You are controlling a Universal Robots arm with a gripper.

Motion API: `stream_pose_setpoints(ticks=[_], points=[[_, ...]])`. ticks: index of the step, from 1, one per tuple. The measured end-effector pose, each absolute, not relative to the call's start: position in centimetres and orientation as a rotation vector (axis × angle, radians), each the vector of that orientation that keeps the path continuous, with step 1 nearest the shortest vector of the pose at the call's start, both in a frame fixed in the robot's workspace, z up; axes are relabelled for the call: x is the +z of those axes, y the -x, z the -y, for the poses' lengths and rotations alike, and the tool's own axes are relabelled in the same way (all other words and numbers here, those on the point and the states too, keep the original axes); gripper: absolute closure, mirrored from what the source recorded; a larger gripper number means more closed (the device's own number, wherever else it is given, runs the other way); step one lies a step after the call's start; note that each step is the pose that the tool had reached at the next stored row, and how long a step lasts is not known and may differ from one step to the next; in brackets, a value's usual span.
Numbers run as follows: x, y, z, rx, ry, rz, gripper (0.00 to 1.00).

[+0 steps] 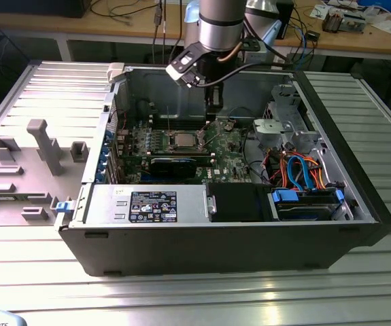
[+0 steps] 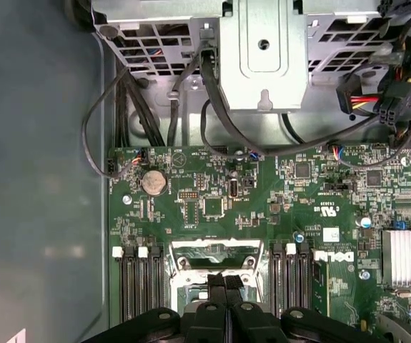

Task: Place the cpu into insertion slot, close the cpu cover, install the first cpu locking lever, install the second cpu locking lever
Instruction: 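Close the cpu cover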

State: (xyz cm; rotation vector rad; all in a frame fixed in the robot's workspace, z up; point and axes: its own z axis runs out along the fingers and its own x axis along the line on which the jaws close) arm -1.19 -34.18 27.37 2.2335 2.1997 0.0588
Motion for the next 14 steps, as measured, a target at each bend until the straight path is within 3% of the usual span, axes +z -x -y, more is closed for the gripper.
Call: stream_pose_setpoints(ticks=[14], points=[[27.3,-0.5,34.2,0.058,-2.233,-2.199,0.89]])
